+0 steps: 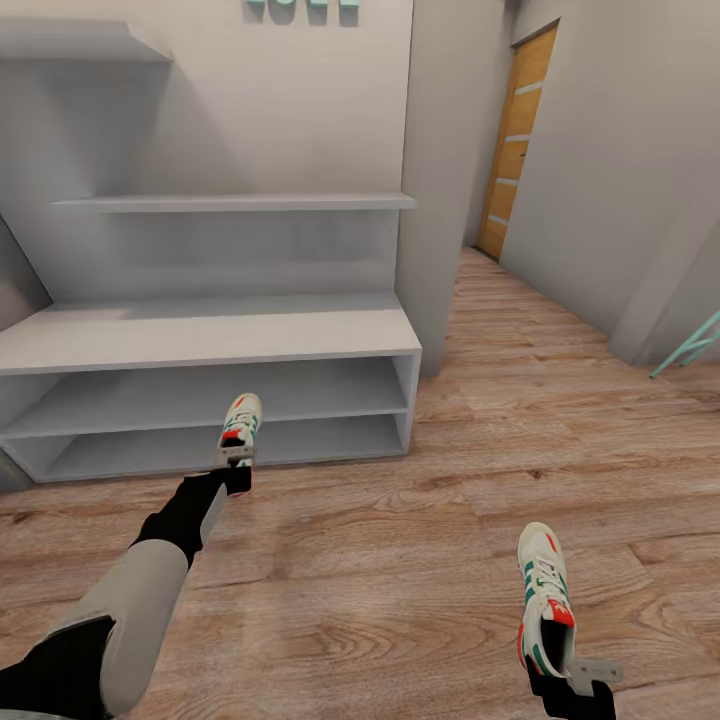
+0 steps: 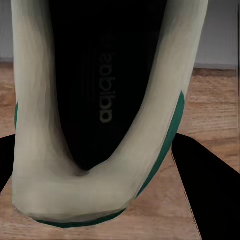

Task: Pick up the two gym shoes and the two sandals from the corridor floor and place them onto the hallstand (shoe rack) in the corridor, making sure they are on the rack and not on the floor. Arrange them so the two gym shoes are next to each other and the two sandals are next to each other.

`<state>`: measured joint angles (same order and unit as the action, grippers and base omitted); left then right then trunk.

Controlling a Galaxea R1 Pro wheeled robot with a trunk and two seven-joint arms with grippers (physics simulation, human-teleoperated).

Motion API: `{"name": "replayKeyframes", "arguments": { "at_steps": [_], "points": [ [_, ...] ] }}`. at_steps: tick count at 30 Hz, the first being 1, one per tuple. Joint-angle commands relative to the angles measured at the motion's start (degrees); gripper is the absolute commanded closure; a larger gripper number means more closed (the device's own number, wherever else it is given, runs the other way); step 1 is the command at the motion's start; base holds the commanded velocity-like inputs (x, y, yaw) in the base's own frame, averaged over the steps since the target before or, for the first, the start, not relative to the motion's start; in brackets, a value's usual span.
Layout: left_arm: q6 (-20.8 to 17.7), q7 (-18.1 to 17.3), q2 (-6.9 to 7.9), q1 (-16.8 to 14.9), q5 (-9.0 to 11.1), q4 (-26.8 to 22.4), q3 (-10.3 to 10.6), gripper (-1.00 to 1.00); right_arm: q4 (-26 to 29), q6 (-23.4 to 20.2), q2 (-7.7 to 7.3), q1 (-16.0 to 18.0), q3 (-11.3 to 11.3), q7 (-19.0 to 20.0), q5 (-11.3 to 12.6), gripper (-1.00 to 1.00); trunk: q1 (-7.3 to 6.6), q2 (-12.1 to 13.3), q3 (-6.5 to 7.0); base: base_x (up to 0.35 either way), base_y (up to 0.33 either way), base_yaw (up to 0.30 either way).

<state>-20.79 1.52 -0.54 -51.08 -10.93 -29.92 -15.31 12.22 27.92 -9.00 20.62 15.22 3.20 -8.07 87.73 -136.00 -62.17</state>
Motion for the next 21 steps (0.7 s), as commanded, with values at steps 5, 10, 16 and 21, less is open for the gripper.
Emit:
{"name": "replayKeyframes", "arguments": {
  "at_steps": [5, 10, 16, 21],
  "points": [
    [-0.6, 0.0, -0.17, -0.9, -1.2, -0.5, 3.0, 1.0, 0.1, 0.2, -0.02, 0.0, 0.6, 0.3, -0.4, 1.0, -0.01, 0.0, -0.05, 0.0, 0.0, 0.0],
    [-5.6, 0.0, 0.41, -1.4, -1.1, -0.9, 5.6, 1.0, 0.1, 0.1, -0.05, 0.0, 0.8, 0.2, -0.3, 1.0, 1.09, -2.0, -1.25, 0.0, 0.0, 0.0],
    [-5.8, 0.0, 0.53, -1.4, -1.0, -0.9, 5.3, 1.0, 0.1, 0.1, -0.05, 0.0, 0.8, 0.2, -0.3, 1.0, 1.75, -3.2, -2.21, 0.0, 0.0, 0.0],
    [-5.7, 0.1, 0.46, -1.1, -1.0, -0.9, 5.1, 1.0, 0.2, 0.2, -0.05, 0.0, 0.7, 0.2, -0.3, 1.0, 1.75, -3.2, -2.28, 0.0, 0.0, 0.0]
  ]
}}
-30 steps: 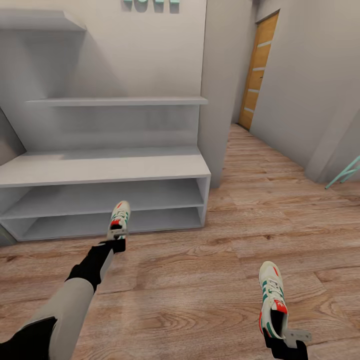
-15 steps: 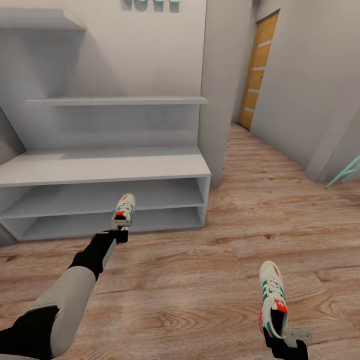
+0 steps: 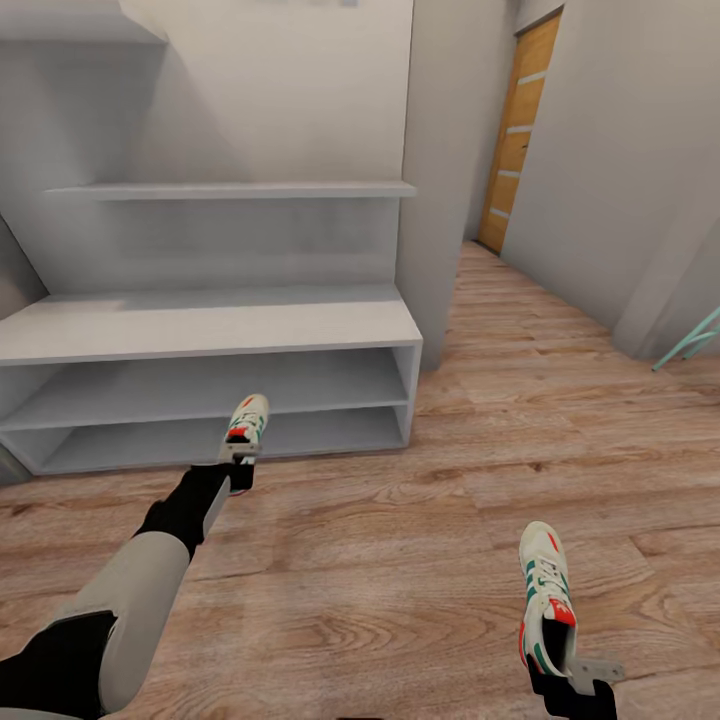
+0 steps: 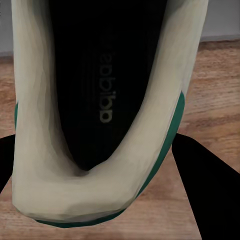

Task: Pick up the two gym shoes and the two sandals from the corridor floor and place them onto the hallstand (shoe rack) in the corridor, making sure they are on the rack and not on the floor. Arrange them so the two gym shoes are next to each other and the two sandals are next to each other.

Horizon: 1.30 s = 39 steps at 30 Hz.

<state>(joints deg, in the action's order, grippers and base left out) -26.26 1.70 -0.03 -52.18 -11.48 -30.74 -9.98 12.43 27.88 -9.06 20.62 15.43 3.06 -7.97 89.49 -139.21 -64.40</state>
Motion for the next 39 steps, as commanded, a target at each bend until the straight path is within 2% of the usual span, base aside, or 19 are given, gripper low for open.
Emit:
{"name": "replayKeyframes", "arguments": {
  "at_steps": [1, 5, 9, 12, 30, 39],
  "points": [
    [-0.3, 0.0, -0.04, 0.0, -0.5, 0.0, -0.2, 1.0, 0.0, 0.2, 0.01, 0.0, 0.5, 0.3, -0.4, 1.0, -0.01, 0.0, -0.05, 0.0, 0.0, 0.0],
    [-0.2, 0.2, -0.05, 0.2, -0.4, 0.0, -0.4, 1.0, 0.0, 0.2, -0.07, 0.0, 0.5, 0.2, -0.5, 1.0, -0.01, 0.0, -0.06, 0.0, 0.0, 0.0],
    [0.0, 0.4, -0.05, 0.5, -0.3, 0.2, -0.4, 1.0, 0.0, 0.2, -1.26, 0.0, 0.5, 0.3, -0.4, 1.0, -0.01, 0.0, -0.06, 0.027, 0.0, 0.0],
    [0.1, 0.5, -0.03, 0.4, -0.2, 0.2, -0.4, 1.0, 0.0, 0.2, -1.57, 0.0, 0.5, 0.3, -0.4, 1.0, -0.01, 0.0, -0.06, 0.213, 0.0, 0.0],
    [0.2, 0.6, 0.03, 0.5, -0.1, 0.3, -0.4, 1.0, 0.0, 0.2, -1.66, 0.0, 0.5, 0.3, -0.4, 1.0, -0.01, 0.0, -0.06, 0.331, -0.004, 0.003],
    [0.3, 0.6, 0.03, 0.5, -0.1, 0.2, -0.4, 1.0, 0.0, 0.2, -1.66, 0.0, 0.5, 0.3, -0.4, 1.0, -0.01, 0.0, -0.06, 0.263, -0.118, 0.207]
  ]
}}
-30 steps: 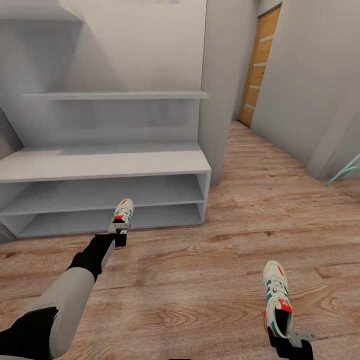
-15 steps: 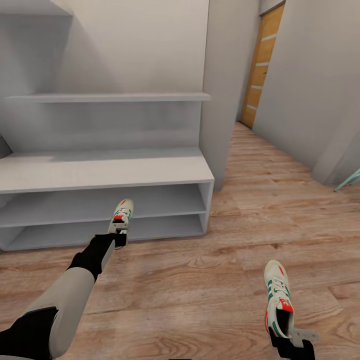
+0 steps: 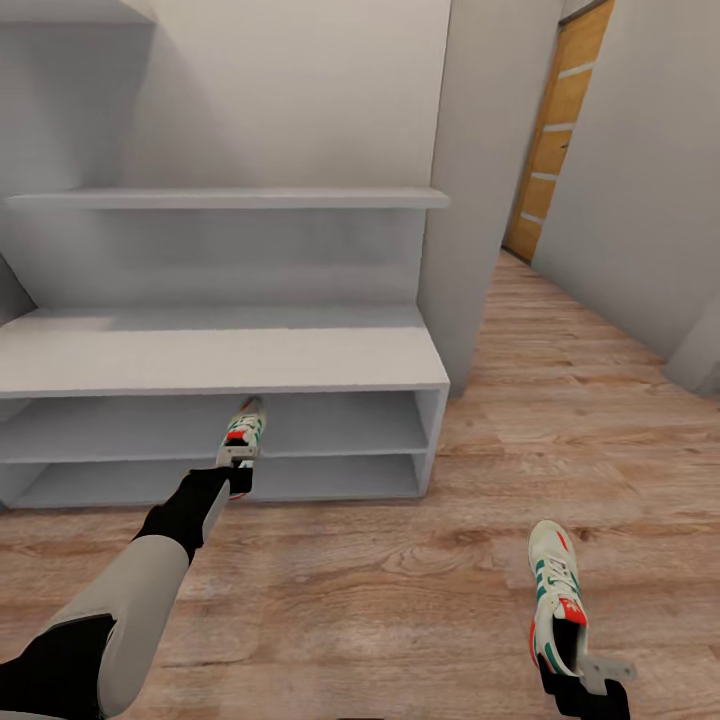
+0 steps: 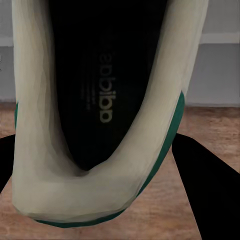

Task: Pick up the two gym shoes and the two sandals from the corridor floor and place them onto the hallstand (shoe rack) in the corridor, making sure they are on the rack and not on the floor. Arrange them so the two gym shoes are next to each other and the two sandals are next to each other.

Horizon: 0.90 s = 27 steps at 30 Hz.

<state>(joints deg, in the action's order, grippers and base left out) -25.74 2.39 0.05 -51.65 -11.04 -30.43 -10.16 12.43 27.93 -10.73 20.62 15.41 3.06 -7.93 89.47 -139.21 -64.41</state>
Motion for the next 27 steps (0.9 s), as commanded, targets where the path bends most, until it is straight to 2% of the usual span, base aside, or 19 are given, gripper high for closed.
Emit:
{"name": "replayKeyframes", "arguments": {
  "at_steps": [1, 13, 23, 27],
  "points": [
    [-0.2, -0.1, -0.05, 0.0, -0.6, -0.1, -0.2, 1.0, 0.0, 0.2, 0.01, 0.0, 0.5, 0.3, -0.4, 1.0, 0.0, 0.0, -0.05, 0.084, -0.044, 0.08],
    [-0.2, -0.2, -0.13, 0.0, -0.5, -0.2, -0.1, 1.0, 0.0, 0.2, 0.01, 0.0, 0.6, 0.3, -0.4, 1.0, 0.0, 0.0, -0.11, 0.018, -0.009, 0.017],
    [-0.2, -0.2, -0.13, 0.0, -0.5, -0.1, -0.1, 1.0, 0.0, 0.2, 0.01, 0.0, 0.6, 0.3, -0.4, 1.0, 2.2, -4.0, -2.69, 0.0, 0.0, 0.0],
    [-0.2, -0.2, -0.13, 0.0, -0.5, -0.1, -0.1, 1.0, 0.0, 0.2, 0.01, 0.0, 0.6, 0.3, -0.4, 1.0, 2.2, -4.0, -3.04, 0.0, 0.0, 0.0]
  ]
}}
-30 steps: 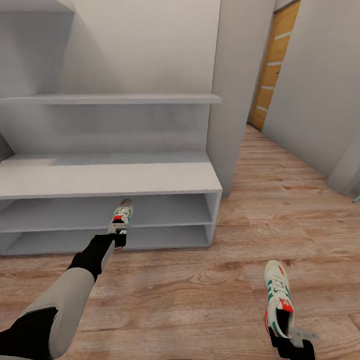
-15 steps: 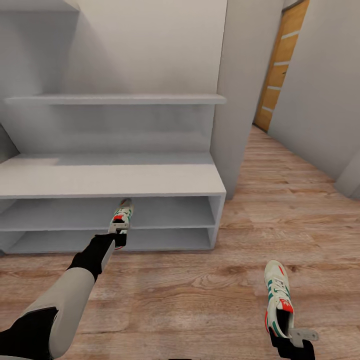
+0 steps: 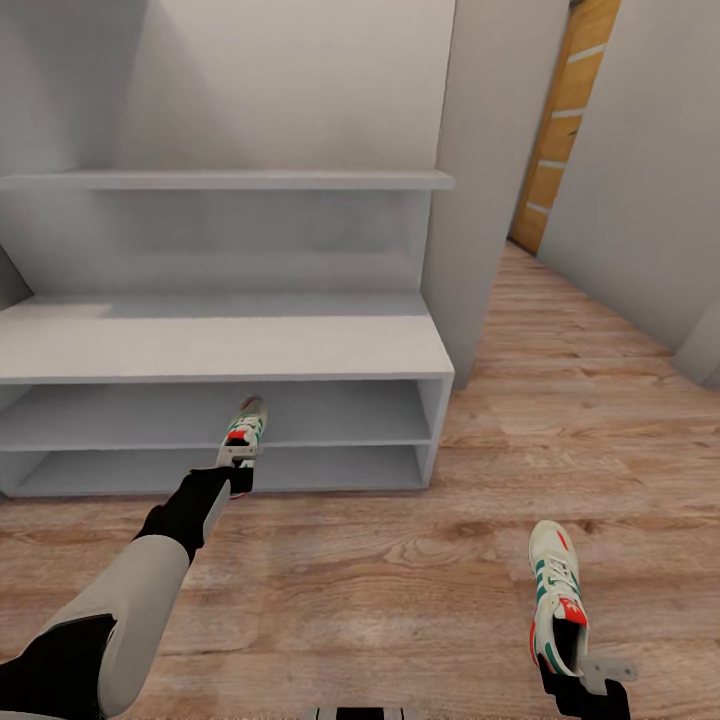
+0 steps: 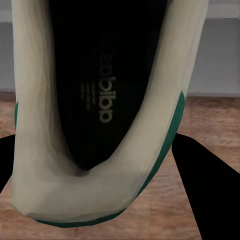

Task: Pick up the two gym shoes and the two sandals from the corridor floor and place them onto the hallstand (shoe rack) in the corridor, making sure they are on the rack and not on the floor. Arrange them so the two gym shoes are next to each other and the two sandals are next to each other.

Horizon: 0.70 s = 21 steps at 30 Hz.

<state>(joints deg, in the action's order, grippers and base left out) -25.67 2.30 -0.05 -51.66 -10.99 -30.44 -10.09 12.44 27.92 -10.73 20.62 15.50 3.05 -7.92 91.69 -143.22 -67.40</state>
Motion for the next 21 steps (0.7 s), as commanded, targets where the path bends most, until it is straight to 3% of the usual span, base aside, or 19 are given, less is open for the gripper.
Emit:
{"name": "replayKeyframes", "arguments": {
  "at_steps": [1, 10, 15, 21],
  "points": [
    [-0.2, -0.1, -0.04, 0.0, -0.5, -0.1, -0.2, 1.0, 0.0, 0.2, 0.01, 0.0, 0.5, 0.3, -0.4, 1.0, -0.01, 0.0, -0.1, 0.0, 0.0, 0.0],
    [-0.2, -0.1, -0.04, 0.0, -0.6, -0.1, -0.2, 1.0, 0.0, 0.2, 0.01, 0.0, 0.5, 0.3, -0.4, 1.0, -0.01, 0.0, -0.23, 0.03, -0.014, 0.0],
    [0.0, -0.1, -0.04, 0.0, -0.6, -0.1, -0.2, 1.0, 0.0, 0.2, 0.01, 0.0, 0.5, 0.3, -0.4, 1.0, -0.01, 0.0, -0.23, 0.229, -0.137, 0.0],
    [2.7, 0.0, -0.04, 0.0, -0.7, 0.4, -0.2, 1.0, 0.0, 0.2, 0.01, 0.0, 0.5, 0.3, -0.4, 1.0, -0.01, 0.0, -0.23, 0.267, -0.152, 0.0]
  ]
}}
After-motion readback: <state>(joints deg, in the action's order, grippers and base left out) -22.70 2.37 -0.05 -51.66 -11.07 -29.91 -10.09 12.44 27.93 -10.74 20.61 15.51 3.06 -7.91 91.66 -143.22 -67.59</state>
